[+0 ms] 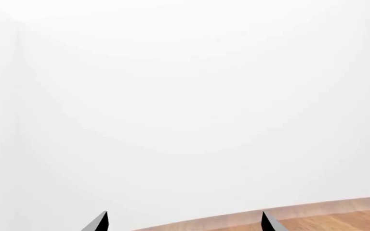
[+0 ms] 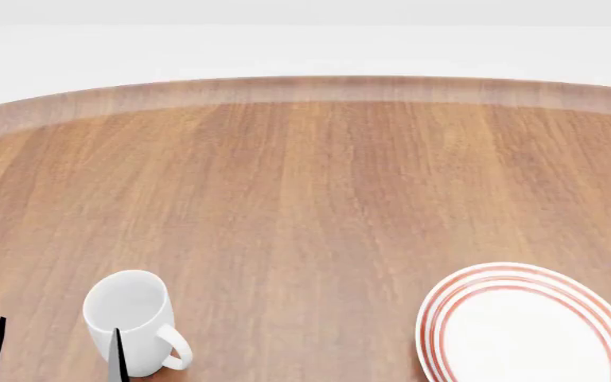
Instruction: Pick up the red mug and put it on the plate
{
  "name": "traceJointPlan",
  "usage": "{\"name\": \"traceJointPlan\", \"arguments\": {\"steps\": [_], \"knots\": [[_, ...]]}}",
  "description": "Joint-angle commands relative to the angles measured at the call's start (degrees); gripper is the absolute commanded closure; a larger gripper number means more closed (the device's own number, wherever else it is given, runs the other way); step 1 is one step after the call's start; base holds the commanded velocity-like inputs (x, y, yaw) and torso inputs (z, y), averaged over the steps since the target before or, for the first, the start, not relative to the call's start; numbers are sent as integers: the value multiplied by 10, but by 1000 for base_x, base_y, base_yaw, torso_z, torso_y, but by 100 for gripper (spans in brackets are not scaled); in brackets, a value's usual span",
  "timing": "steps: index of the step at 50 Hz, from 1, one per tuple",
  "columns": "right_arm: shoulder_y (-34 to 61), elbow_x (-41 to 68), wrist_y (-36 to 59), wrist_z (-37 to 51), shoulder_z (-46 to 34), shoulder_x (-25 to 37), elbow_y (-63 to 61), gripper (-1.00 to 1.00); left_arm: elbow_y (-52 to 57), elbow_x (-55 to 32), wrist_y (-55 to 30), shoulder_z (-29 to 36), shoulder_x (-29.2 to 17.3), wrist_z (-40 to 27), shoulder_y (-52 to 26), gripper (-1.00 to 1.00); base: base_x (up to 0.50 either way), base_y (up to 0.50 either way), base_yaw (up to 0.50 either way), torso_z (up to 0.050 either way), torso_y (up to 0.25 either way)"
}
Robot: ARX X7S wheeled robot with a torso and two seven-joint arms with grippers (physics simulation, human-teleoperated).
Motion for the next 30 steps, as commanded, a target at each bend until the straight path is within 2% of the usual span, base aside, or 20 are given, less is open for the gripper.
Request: {"name": "traceJointPlan", "arguments": {"steps": [1,30], "knots": [[-6,-10,10,2,-9,0,-13,-100,-1,0,1,1,-1,-3,0,-100,0,0,0,0,0],[38,28,-68,-23,-29,-30,127,-100,-1,2,3,6,-4,-8,-2,-100,0,0,0,0,0]]}}
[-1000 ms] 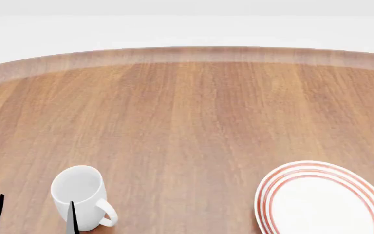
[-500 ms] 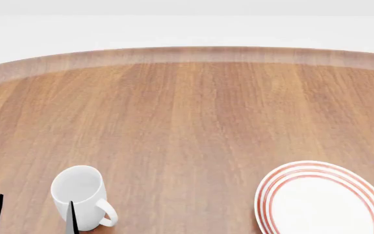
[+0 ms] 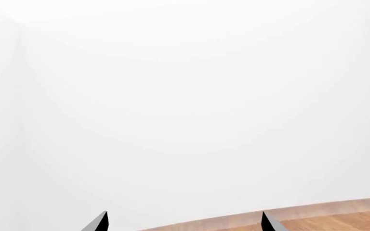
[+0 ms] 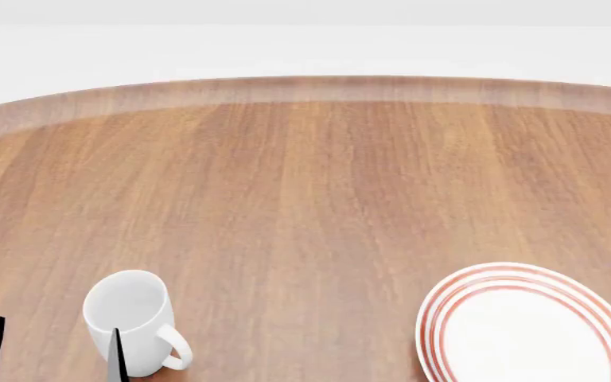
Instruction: Pick up the red mug and put it on the plate
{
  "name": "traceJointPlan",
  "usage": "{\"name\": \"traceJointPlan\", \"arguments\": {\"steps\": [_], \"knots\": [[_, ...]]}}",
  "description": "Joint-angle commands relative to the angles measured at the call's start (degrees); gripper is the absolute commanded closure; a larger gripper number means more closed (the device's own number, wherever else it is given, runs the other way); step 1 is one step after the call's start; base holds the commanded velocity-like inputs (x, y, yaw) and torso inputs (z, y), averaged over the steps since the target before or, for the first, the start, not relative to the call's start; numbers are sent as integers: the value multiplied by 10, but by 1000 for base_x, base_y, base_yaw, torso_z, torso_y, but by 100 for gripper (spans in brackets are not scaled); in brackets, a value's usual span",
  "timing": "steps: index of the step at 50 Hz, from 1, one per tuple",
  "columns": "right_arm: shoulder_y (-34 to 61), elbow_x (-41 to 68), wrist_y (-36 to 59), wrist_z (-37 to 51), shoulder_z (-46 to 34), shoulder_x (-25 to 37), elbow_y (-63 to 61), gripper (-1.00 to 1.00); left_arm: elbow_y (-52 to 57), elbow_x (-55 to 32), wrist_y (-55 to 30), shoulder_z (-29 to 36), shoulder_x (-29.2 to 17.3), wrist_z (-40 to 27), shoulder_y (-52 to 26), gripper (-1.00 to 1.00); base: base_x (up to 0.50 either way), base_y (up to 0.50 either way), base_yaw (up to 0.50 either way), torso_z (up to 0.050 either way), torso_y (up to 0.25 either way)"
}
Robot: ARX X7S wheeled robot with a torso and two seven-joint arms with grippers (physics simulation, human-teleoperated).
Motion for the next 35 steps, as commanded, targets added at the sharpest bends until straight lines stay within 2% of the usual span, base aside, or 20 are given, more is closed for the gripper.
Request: {"name": "traceJointPlan", "arguments": {"steps": [1,20,35], "knots": [[11,8,-26,-8,-9,-11,43,-100,0,0,0,2,-1,-2,-1,-100,0,0,0,0,0],[-1,11,-50,-2,-13,-15,60,-100,-2,1,3,5,-3,-5,-2,-100,0,0,0,0,0],[40,43,-94,-32,-25,-40,157,-100,-1,-1,2,7,-4,-7,-2,-100,0,0,0,0,0]]}}
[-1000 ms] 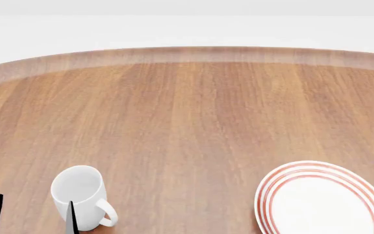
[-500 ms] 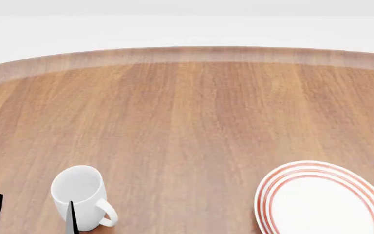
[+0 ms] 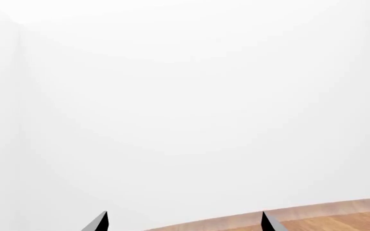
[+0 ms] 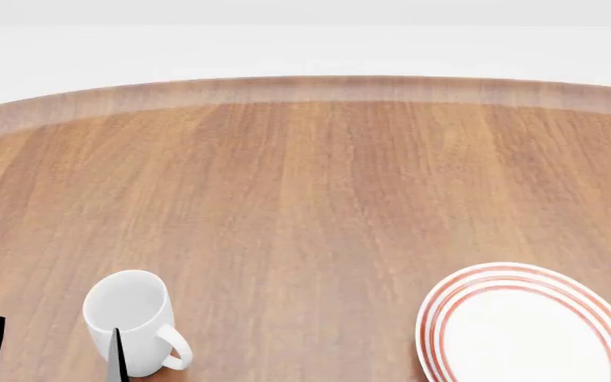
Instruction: Pick up the red mug and put it on the plate
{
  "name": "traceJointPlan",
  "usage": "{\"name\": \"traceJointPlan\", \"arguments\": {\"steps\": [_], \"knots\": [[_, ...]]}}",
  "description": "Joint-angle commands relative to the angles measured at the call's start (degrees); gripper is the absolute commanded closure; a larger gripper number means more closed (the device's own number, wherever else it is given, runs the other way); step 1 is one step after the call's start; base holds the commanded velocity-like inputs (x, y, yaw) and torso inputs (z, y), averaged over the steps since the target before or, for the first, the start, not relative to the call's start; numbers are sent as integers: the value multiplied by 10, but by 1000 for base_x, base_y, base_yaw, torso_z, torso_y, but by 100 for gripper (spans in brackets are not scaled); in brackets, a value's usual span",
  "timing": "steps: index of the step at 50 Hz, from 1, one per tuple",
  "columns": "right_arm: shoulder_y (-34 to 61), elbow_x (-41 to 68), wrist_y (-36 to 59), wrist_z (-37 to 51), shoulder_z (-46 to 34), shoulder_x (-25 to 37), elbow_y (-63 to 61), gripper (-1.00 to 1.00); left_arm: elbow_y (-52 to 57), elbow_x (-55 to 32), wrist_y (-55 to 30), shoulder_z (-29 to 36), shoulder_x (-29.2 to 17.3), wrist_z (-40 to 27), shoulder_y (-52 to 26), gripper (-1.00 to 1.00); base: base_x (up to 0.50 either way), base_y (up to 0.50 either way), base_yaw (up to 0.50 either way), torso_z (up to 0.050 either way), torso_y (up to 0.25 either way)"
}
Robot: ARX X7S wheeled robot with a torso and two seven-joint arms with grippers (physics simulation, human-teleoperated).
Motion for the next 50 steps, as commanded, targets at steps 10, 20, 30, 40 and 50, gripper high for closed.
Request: {"name": "traceJointPlan", "arguments": {"steps": [10,20,30,40,50], "knots": [[59,43,-64,-47,-13,-36,138,-100,-1,-1,1,3,-2,-3,-1,-100,0,0,0,0,0],[88,58,-97,-77,-17,-58,210,-100,-1,-1,2,4,-3,-5,-2,-100,0,0,0,0,0],[99,60,-106,-94,-14,-72,236,-100,-2,-1,4,6,-3,-6,-2,-100,0,0,0,0,0],[105,62,-111,-108,-9,-80,254,-100,-2,-1,5,7,-4,-8,-3,-100,0,0,0,0,0],[6,13,-22,-51,12,-39,56,-100,-3,-1,6,8,-4,-10,-3,-100,0,0,0,0,0]]}}
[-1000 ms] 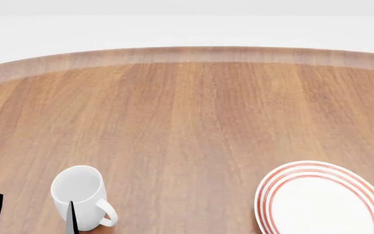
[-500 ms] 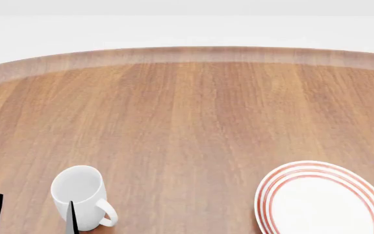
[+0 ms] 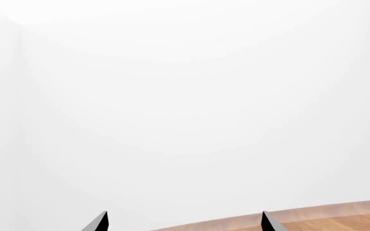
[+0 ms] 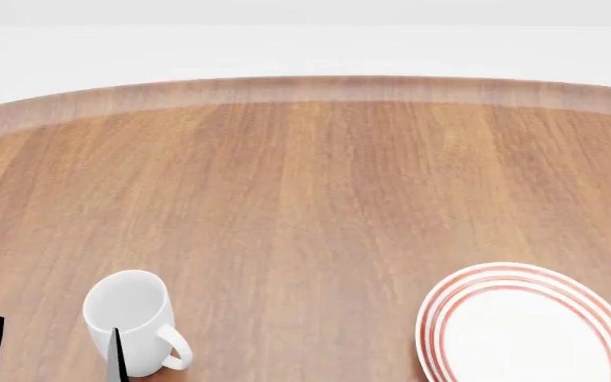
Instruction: Pick up the red mug and put it on the plate
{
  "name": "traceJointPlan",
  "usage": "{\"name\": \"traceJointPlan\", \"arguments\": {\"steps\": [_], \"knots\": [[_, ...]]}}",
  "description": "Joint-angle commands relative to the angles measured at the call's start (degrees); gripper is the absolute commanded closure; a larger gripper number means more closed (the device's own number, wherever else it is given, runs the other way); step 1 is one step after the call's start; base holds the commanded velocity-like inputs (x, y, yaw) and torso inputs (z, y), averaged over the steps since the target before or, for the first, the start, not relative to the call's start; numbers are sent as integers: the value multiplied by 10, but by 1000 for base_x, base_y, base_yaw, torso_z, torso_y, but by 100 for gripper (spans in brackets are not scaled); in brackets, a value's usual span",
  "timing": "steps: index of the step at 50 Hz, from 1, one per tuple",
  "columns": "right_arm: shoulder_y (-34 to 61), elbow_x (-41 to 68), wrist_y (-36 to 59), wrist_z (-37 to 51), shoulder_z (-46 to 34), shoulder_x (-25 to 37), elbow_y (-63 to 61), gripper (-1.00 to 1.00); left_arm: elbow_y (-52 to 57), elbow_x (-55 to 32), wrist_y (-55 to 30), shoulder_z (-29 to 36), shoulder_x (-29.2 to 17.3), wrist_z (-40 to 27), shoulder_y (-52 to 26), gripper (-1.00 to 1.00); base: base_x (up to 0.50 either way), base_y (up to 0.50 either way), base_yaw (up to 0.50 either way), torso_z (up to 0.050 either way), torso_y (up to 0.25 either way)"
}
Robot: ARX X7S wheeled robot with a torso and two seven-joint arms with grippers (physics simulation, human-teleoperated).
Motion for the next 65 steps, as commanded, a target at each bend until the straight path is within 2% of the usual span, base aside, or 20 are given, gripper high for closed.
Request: {"name": "traceJointPlan", "arguments": {"steps": [1,5,15,64,65], "knots": [[-78,-36,71,42,15,31,-158,-100,-1,1,2,1,-1,-2,-1,-100,0,0,0,0,0],[-38,-15,23,10,12,9,-61,-100,-1,1,2,2,-1,-3,-1,-100,0,0,0,0,0],[-100,-60,36,51,26,21,-139,-100,-1,0,2,4,-2,-3,-1,-100,0,0,0,0,0],[-73,-40,55,43,22,24,-132,-100,-1,-1,1,10,-6,-11,-3,-100,0,0,0,0,0],[-72,-39,54,42,22,23,-129,100,-1,-1,1,10,-6,-11,-3,-100,0,0,0,0,0]]}}
